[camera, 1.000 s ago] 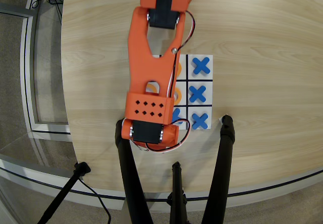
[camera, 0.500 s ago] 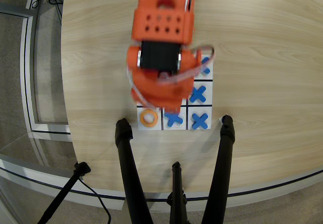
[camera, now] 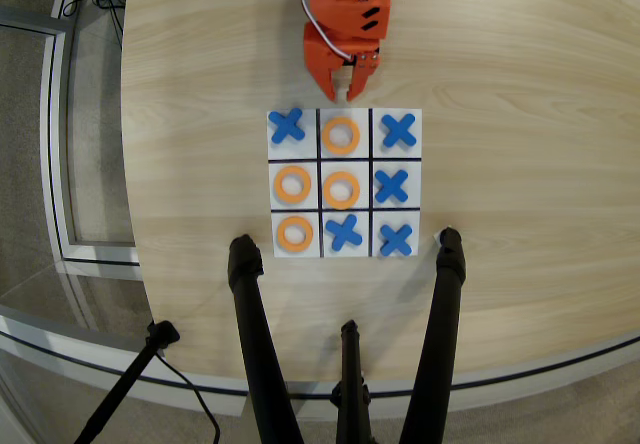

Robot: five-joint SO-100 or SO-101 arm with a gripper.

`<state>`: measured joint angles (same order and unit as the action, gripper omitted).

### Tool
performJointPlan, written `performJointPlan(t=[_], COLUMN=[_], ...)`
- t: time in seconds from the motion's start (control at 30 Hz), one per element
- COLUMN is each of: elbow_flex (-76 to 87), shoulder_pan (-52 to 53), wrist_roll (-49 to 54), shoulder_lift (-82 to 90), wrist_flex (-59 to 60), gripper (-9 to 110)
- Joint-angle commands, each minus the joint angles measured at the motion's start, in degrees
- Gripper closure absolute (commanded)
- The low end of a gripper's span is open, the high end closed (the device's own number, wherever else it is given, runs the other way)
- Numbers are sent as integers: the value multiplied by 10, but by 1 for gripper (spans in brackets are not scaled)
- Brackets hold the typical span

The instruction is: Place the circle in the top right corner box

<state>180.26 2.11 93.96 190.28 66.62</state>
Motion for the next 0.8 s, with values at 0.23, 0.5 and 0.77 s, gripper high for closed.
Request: performJointPlan(t=[0.23, 0.5, 0.77], elbow_flex=[33, 33, 33], shoulder_pan=[120, 688, 946], wrist_roll=[1, -5, -5], shoulder_lift=[21, 42, 42], wrist_flex=[25, 76, 77], gripper=[98, 98, 98])
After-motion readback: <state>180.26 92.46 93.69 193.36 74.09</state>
